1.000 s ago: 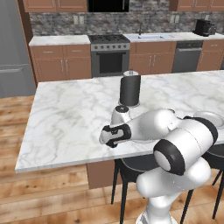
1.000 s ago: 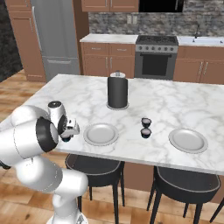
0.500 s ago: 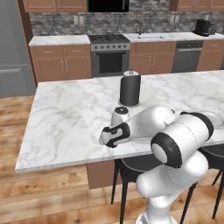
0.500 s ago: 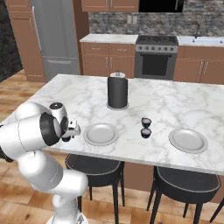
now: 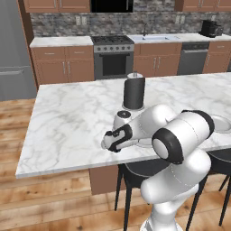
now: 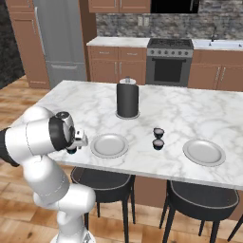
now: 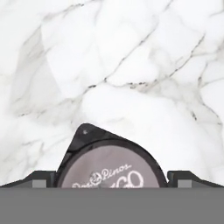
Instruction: Place two yogurt containers on each plate.
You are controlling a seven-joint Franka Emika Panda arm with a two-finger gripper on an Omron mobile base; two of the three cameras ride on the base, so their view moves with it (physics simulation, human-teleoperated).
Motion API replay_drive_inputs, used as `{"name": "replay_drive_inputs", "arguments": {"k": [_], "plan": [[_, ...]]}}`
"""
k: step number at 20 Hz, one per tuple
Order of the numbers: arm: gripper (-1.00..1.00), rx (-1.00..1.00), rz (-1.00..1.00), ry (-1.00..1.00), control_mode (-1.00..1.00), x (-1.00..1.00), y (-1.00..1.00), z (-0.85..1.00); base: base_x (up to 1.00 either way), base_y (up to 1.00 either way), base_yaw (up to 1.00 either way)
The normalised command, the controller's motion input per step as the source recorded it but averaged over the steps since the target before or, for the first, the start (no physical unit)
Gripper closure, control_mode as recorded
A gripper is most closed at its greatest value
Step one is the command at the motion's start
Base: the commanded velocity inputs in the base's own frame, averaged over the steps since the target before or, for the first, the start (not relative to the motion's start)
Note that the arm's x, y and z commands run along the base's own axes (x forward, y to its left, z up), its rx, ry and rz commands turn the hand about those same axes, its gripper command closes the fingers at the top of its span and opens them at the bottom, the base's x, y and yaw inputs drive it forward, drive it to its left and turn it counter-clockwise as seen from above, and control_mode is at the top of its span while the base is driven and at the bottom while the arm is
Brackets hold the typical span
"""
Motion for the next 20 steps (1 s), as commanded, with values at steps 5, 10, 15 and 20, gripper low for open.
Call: {"name": "replay_drive_inputs", "arguments": {"k": [5,10,15,20], "plan": [[-1.00,0.00,0.01,-0.01,-1.00,0.05,0.06,-0.05,0.00,0.00,0.00],[-1.00,0.00,0.00,0.00,-1.00,0.00,0.03,-0.05,0.00,0.00,0.00],[1.00,0.00,0.00,0.00,-1.00,-0.01,-0.01,0.00,0.00,0.00,0.00],[1.00,0.00,-0.01,-0.01,-1.00,-0.04,-0.23,0.20,0.00,0.00,0.00]]}}
